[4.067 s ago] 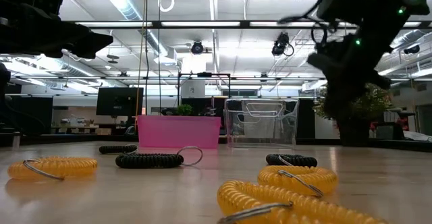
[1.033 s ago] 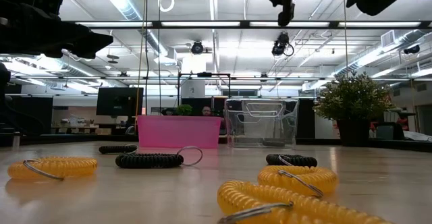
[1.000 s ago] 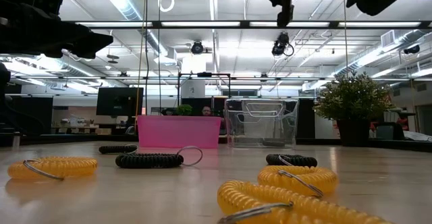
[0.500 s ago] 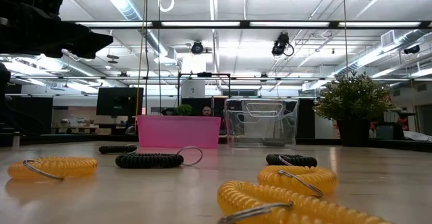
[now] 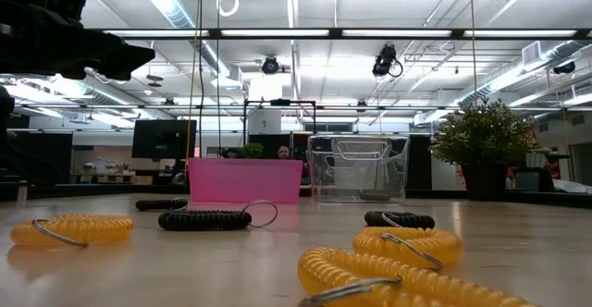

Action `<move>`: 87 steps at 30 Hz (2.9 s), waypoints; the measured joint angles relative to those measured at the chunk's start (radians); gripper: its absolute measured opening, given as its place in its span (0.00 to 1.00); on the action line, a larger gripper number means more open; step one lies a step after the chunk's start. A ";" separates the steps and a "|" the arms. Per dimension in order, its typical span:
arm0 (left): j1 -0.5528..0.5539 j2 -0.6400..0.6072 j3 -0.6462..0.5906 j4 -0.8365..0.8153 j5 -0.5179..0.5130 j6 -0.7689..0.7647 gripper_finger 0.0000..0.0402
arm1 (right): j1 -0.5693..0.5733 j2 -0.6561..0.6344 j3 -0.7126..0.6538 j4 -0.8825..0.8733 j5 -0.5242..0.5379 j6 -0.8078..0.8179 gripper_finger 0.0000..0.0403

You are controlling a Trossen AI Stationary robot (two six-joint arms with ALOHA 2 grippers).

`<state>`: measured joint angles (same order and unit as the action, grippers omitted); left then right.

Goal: Sort spring keychains
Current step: Put the black spring keychain into the transparent bin

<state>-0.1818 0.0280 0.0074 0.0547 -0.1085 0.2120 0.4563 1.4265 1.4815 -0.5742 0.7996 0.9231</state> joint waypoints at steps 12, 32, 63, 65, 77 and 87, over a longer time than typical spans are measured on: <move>0.000 0.000 0.000 0.000 0.000 0.000 0.74 | -0.101 0.295 0.254 -0.491 -0.470 0.336 0.39; 0.000 0.000 0.000 0.000 0.000 0.000 0.74 | -0.114 0.658 0.261 -0.526 -0.701 0.341 0.39; 0.000 0.000 0.000 0.000 0.000 0.000 0.74 | -0.091 0.875 0.261 -0.514 -0.679 0.257 0.39; 0.000 0.000 0.000 0.000 0.000 0.000 0.74 | -0.091 0.875 0.260 -0.513 -0.678 0.257 0.39; 0.000 0.000 0.000 0.000 0.000 0.000 0.74 | -0.089 0.875 0.259 -0.503 -0.659 0.220 0.39; 0.000 0.000 0.000 0.000 0.000 0.000 0.74 | -0.092 0.875 0.259 -0.503 -0.672 0.214 0.39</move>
<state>-0.1818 0.0277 0.0071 0.0547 -0.1085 0.2119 0.3645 2.3013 1.7409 -1.0775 0.1272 1.1375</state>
